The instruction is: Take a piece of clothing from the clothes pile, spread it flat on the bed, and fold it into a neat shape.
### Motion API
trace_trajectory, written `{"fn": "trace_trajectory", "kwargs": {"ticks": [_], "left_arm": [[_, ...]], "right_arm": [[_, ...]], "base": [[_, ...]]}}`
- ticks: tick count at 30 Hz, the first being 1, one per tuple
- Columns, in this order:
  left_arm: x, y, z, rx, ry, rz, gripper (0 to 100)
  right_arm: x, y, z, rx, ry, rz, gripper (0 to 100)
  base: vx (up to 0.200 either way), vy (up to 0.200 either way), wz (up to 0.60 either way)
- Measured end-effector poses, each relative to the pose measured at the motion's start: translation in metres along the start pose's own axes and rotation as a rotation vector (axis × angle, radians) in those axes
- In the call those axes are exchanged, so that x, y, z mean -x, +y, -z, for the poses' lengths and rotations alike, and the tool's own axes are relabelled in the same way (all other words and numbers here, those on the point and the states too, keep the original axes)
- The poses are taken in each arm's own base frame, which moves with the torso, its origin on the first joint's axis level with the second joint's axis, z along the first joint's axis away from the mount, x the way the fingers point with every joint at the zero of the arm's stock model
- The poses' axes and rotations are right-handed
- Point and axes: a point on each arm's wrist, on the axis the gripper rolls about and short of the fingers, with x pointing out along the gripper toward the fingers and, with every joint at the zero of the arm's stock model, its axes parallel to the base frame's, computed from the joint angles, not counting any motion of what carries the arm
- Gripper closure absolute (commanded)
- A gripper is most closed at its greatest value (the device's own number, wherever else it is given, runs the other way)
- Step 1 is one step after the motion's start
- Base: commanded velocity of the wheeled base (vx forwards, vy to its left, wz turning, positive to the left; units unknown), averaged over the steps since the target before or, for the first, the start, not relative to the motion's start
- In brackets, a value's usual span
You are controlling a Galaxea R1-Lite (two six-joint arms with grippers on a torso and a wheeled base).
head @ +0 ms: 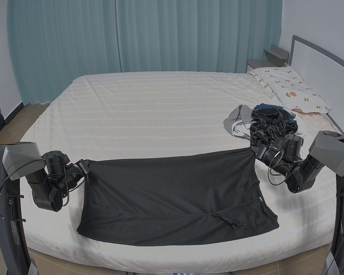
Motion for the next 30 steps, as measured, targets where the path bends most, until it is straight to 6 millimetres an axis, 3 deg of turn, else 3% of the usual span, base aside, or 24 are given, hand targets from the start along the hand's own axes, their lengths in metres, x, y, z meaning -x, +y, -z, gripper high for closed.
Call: {"fn": "trace_trajectory", "kwargs": {"ticks": [15,30], "left_arm": [[0.010,0.004,0.009,-0.031,0.026,0.027,100],[0.050,0.027,0.024,-0.279,0.141,0.139,100]], "right_arm": [[0.018,-0.009,0.017,-0.021,0.104,0.021,100],[0.053,-0.015,0.035,-0.030,0.177,0.013,100]], "base": [[0.000,0.000,0.00],[0.000,0.000,0.00]]}}
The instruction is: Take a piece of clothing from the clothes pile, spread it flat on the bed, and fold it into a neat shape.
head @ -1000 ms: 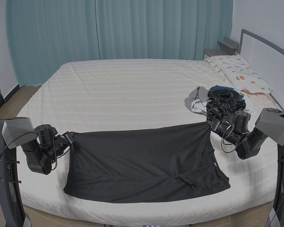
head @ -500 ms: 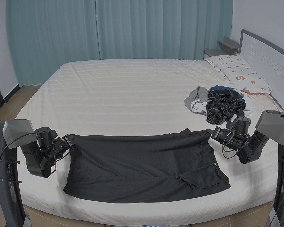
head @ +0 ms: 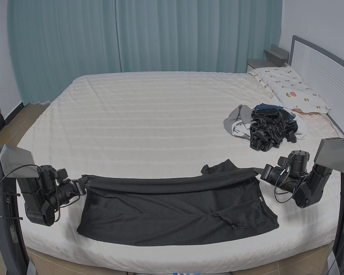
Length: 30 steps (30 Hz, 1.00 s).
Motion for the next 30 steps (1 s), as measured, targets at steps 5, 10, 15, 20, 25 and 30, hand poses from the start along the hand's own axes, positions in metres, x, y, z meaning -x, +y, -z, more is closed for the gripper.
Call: {"fn": "trace_trajectory", "kwargs": {"ticks": [5,10,15,20,25,30], "left_arm": [[0.013,0.001,0.011,-0.076,0.060,0.040,100],[0.024,0.000,0.021,-0.167,0.109,0.045,100],[0.033,-0.002,0.031,-0.207,0.155,0.061,100],[0.037,-0.003,0.035,-0.220,0.175,0.072,100],[0.037,-0.003,0.037,-0.217,0.185,0.073,100],[0.037,-0.003,0.040,-0.212,0.195,0.074,100]], "right_arm": [[0.009,-0.003,0.011,0.023,0.037,0.007,100],[0.019,-0.006,0.025,0.038,0.061,0.007,100],[0.024,-0.012,0.039,0.063,0.093,0.019,100],[0.026,-0.018,0.048,0.067,0.091,0.023,100],[0.027,-0.023,0.057,0.062,0.103,0.030,100],[0.025,-0.028,0.064,0.057,0.110,0.035,100]], "base": [[0.000,0.000,0.00],[0.000,0.000,0.00],[0.000,0.000,0.00],[0.000,0.000,0.00],[0.000,0.000,0.00],[0.000,0.000,0.00]]}}
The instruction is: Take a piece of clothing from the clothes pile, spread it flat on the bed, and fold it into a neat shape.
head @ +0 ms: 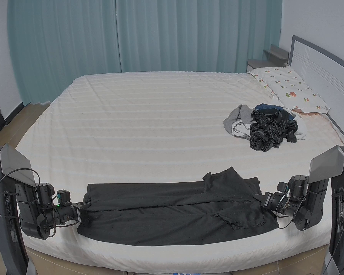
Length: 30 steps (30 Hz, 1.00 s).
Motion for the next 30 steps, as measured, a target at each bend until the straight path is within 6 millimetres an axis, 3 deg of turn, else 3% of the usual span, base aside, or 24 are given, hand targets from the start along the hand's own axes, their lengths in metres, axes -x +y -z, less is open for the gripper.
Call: {"fn": "trace_trajectory", "kwargs": {"ticks": [1,9,17,24,30], "left_arm": [[0.000,0.000,0.000,0.001,0.001,0.000,0],[0.001,-0.001,0.002,0.002,0.006,0.003,0],[0.004,0.002,-0.007,0.014,-0.048,-0.013,0],[0.000,0.006,-0.024,0.209,-0.117,-0.028,0],[-0.020,0.003,-0.046,0.421,-0.155,-0.095,0]], "right_arm": [[0.000,0.000,0.001,-0.001,0.001,0.000,0],[0.001,-0.001,-0.002,-0.026,-0.015,0.002,0],[0.012,0.005,-0.024,-0.105,-0.086,-0.013,0],[0.011,0.007,-0.039,-0.156,-0.132,-0.028,0],[-0.005,0.008,-0.048,-0.277,-0.107,-0.023,0]], "base": [[0.000,0.000,0.00],[0.000,0.000,0.00],[0.000,0.000,0.00],[0.000,0.000,0.00],[0.000,0.000,0.00]]}}
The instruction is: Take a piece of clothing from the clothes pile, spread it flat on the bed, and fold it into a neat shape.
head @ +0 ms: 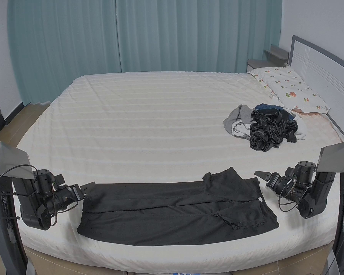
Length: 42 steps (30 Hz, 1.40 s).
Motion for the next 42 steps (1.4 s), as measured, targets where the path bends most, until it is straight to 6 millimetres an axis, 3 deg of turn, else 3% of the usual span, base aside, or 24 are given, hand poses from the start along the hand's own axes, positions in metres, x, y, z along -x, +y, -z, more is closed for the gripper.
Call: {"fn": "trace_trajectory", "kwargs": {"ticks": [11,17,30,31,42], "left_arm": [[-0.047,-0.019,-0.020,0.187,0.048,-0.074,0],[-0.050,-0.018,-0.019,0.202,0.072,-0.092,0],[-0.046,-0.014,-0.008,0.212,0.121,-0.122,0],[-0.046,-0.014,-0.008,0.213,0.121,-0.121,100],[-0.048,-0.006,-0.009,0.227,0.107,-0.138,100]], "right_arm": [[-0.032,0.002,-0.013,-0.088,0.051,0.049,0],[-0.041,0.000,-0.016,-0.094,0.035,0.077,0],[-0.038,-0.009,-0.012,-0.107,0.038,0.107,0],[-0.038,-0.009,-0.012,-0.107,0.038,0.107,0],[-0.040,-0.010,-0.011,-0.103,0.035,0.108,0]], "base": [[0.000,0.000,0.00],[0.000,0.000,0.00],[0.000,0.000,0.00],[0.000,0.000,0.00],[0.000,0.000,0.00]]}}
